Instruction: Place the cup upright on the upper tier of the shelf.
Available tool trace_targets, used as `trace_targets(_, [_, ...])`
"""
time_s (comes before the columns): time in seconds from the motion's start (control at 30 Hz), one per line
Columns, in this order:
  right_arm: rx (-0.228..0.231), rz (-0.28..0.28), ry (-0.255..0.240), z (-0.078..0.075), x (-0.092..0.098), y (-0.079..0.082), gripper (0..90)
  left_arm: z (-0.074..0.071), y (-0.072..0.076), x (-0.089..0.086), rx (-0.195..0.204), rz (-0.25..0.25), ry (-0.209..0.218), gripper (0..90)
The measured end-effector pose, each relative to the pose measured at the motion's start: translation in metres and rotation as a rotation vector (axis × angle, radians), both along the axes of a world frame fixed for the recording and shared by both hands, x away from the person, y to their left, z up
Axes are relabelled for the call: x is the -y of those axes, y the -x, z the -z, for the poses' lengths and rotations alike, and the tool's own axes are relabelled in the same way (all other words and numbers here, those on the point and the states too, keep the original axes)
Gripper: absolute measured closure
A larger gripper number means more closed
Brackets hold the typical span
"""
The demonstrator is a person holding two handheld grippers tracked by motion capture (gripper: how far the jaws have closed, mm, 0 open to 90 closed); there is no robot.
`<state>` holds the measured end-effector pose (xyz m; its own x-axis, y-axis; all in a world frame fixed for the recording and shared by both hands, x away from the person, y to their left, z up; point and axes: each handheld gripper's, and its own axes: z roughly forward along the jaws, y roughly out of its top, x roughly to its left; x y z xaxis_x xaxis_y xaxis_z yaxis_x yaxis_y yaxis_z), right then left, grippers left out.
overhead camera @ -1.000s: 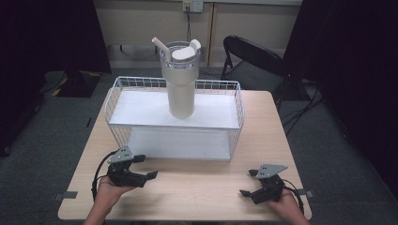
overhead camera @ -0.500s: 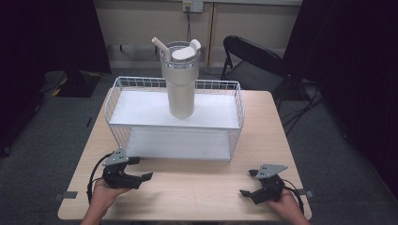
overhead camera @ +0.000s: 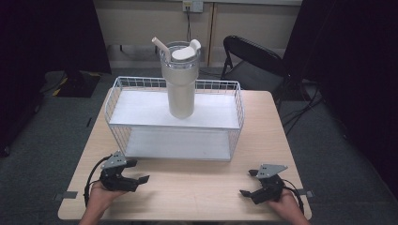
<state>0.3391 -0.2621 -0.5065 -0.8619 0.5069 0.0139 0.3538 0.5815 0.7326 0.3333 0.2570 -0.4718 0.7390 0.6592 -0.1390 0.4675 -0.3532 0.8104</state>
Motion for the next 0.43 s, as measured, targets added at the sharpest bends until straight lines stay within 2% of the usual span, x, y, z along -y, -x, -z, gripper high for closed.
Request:
trace_targets(0.1, [0.0,0.0,0.0,0.0,0.0,0.0,12.4,0.002,0.0,-0.001,-0.002,-0.004,0.002,15.6])
trace_targets(0.27, [0.0,0.0,0.0,0.0,0.0,0.0,12.4,0.008,0.002,-0.002,-0.004,0.001,-0.039,15.5])
trace_targets(0.43, [0.0,0.0,0.0,0.0,0.0,0.0,12.4,0.015,0.005,0.0,-0.009,0.01,-0.135,15.4])
